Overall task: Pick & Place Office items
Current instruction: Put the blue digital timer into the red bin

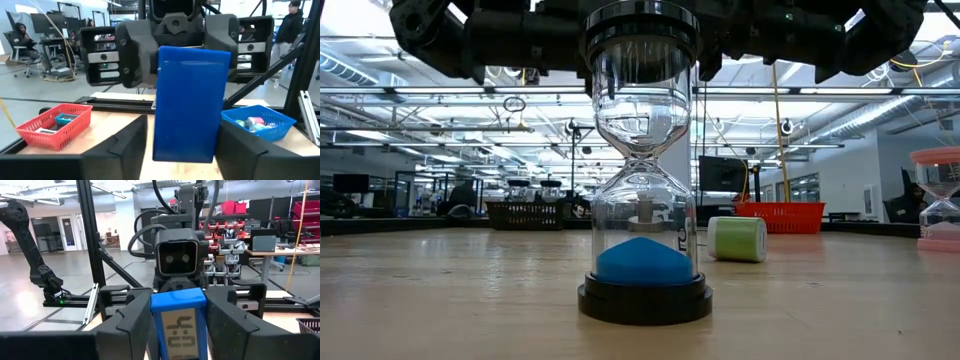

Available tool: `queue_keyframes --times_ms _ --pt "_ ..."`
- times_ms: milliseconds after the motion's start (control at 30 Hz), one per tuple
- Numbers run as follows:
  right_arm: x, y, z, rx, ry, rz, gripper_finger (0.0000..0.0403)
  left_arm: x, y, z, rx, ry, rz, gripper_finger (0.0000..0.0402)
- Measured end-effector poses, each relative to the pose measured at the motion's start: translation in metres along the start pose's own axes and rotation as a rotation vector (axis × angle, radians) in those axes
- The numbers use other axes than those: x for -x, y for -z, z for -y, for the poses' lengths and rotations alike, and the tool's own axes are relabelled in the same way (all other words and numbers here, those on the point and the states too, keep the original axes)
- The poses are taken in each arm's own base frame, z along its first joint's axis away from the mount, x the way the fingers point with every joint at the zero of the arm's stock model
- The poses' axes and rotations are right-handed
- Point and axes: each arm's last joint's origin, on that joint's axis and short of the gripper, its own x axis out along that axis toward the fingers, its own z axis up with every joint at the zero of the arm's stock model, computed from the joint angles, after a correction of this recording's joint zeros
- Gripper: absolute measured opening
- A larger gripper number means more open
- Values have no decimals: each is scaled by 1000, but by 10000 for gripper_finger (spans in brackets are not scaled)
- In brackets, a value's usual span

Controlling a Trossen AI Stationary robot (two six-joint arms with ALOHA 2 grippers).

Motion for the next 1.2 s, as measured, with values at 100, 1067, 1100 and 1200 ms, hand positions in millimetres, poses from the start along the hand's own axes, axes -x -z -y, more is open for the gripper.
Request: queue_keyframes --times_ms 100,1067,1100,1200 --pt "0 0 0 -2 1 0 167 -2 -1 0 -11 2 -5 168" --pt "56 -39 7 276 653 -231 96 -24 39 -85 292 -196 -643 159" --pt "56 -39 7 281 653 -233 81 -32 41 -85 283 -195 -670 159" --pt "56 -39 7 281 653 -231 45 -54 48 -86 251 -189 -747 159"
